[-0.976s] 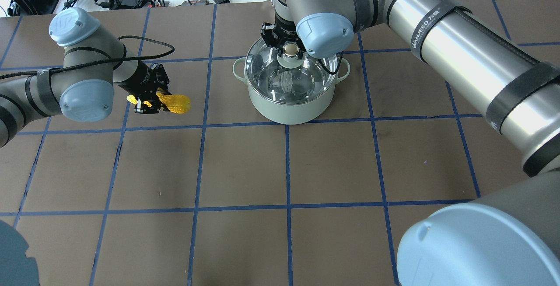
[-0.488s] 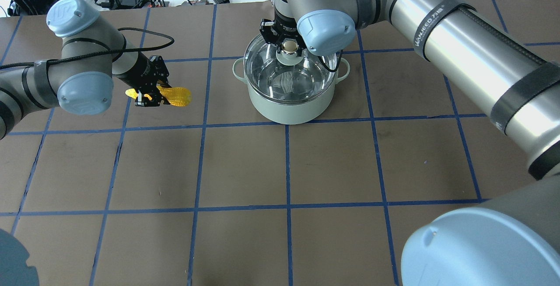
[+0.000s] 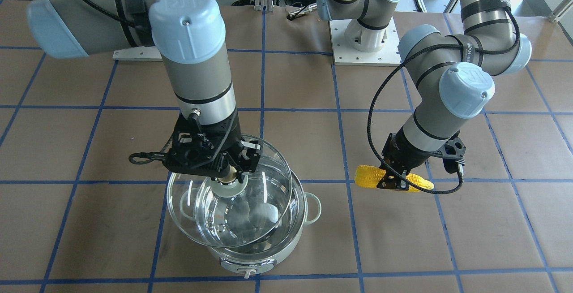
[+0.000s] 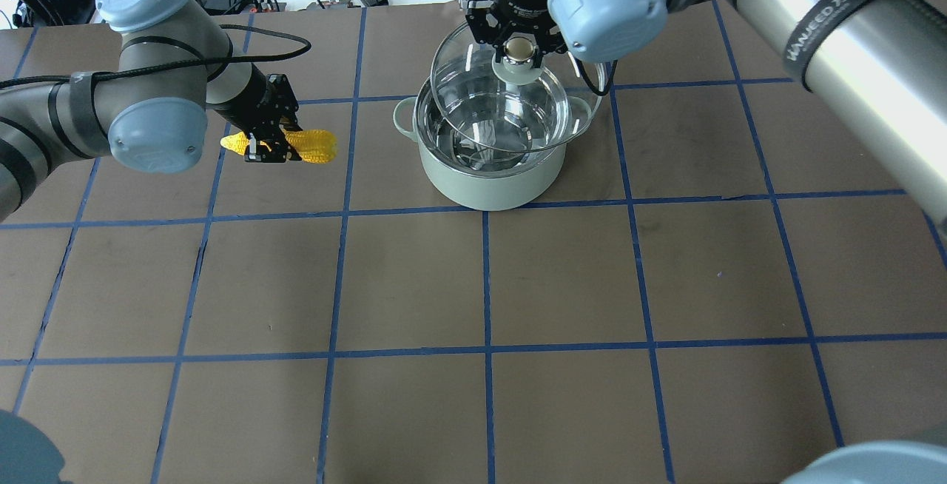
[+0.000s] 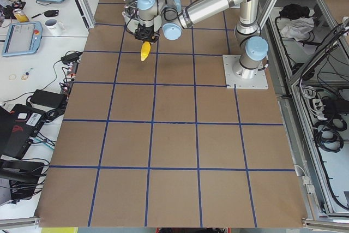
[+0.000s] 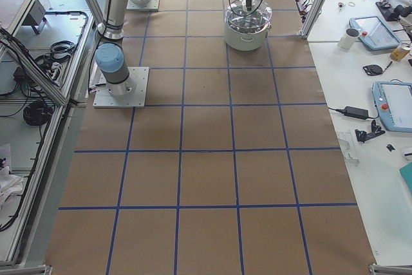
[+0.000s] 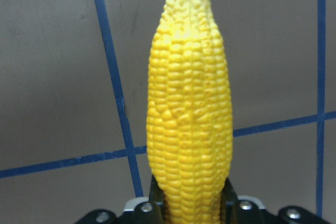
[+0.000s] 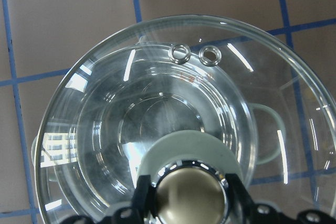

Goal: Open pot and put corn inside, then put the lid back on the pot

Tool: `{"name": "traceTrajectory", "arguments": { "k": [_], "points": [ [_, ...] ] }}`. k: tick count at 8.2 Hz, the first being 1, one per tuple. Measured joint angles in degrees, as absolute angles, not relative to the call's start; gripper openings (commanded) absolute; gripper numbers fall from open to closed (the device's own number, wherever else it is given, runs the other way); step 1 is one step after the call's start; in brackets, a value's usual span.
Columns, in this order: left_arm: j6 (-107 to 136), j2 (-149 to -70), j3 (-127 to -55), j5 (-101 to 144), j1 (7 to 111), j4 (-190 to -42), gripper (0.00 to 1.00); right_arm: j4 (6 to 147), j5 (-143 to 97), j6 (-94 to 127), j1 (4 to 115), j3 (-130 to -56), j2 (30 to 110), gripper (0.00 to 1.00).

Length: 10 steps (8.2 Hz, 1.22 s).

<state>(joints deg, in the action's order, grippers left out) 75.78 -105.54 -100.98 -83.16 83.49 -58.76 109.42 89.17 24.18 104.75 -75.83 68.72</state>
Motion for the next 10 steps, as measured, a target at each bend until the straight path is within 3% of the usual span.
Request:
{"name": "traceTrajectory", "arguments": {
  "k": [5,10],
  "points": [
    [87.3,-105.2,-96.0,-82.9,91.1,-59.2,0.00,96.1,86.5,9.3,92.5,-81.3,82.2,0.31],
    [91.6,-106.5,-92.0,-82.5,100.8,-58.3,0.00,87.0,87.1,-2.8,85.1,-82.1,86.4,0.31]
  ]
}}
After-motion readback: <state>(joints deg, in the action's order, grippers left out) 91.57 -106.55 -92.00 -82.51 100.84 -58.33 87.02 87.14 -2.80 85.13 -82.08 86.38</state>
